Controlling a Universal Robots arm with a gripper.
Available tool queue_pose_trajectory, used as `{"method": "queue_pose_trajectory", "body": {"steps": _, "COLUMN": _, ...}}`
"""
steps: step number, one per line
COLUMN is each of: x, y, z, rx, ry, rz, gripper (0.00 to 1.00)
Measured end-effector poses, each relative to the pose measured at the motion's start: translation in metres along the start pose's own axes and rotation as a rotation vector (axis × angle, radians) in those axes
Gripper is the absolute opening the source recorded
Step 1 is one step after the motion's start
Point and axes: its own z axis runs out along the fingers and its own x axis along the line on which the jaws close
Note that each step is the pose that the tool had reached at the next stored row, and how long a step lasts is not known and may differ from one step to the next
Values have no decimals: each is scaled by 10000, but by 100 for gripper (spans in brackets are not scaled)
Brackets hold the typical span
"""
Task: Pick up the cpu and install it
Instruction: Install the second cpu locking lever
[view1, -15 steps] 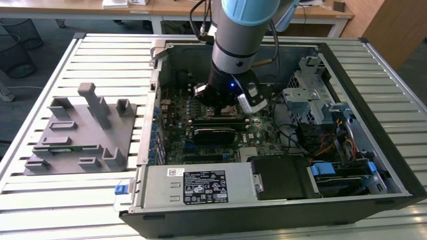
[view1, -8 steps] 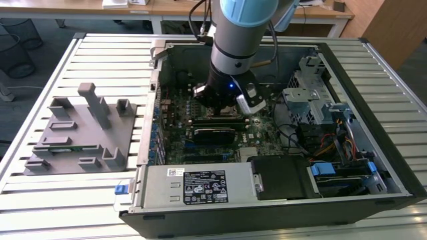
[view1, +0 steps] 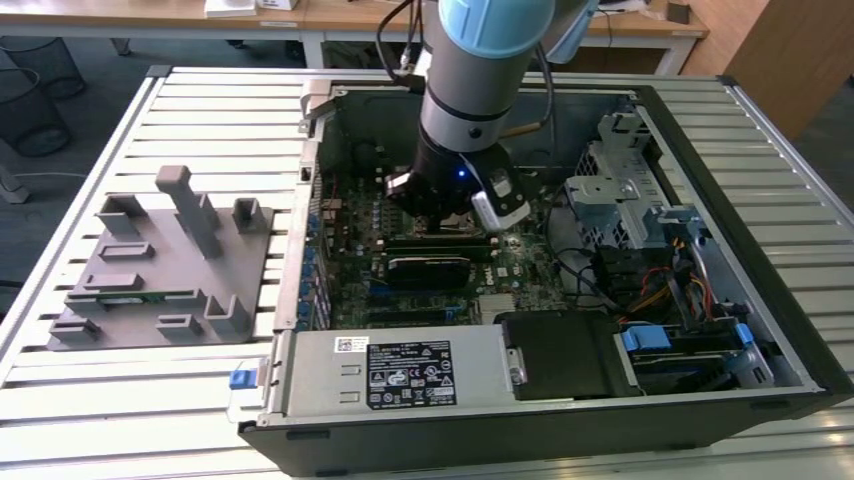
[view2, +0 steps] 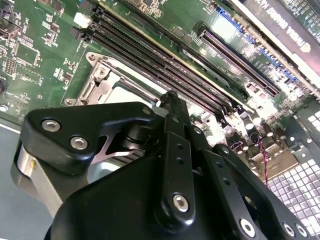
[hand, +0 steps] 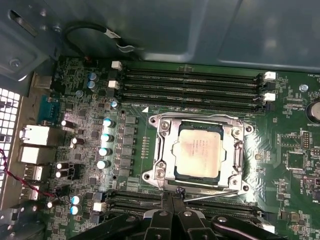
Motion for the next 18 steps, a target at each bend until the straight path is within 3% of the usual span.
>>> {"method": "queue_pose_trajectory", "body": {"steps": 18, "x": 10, "y": -15, "z": 21, "rx": -60, "ry": -4, "rz": -5, "gripper": 11}}
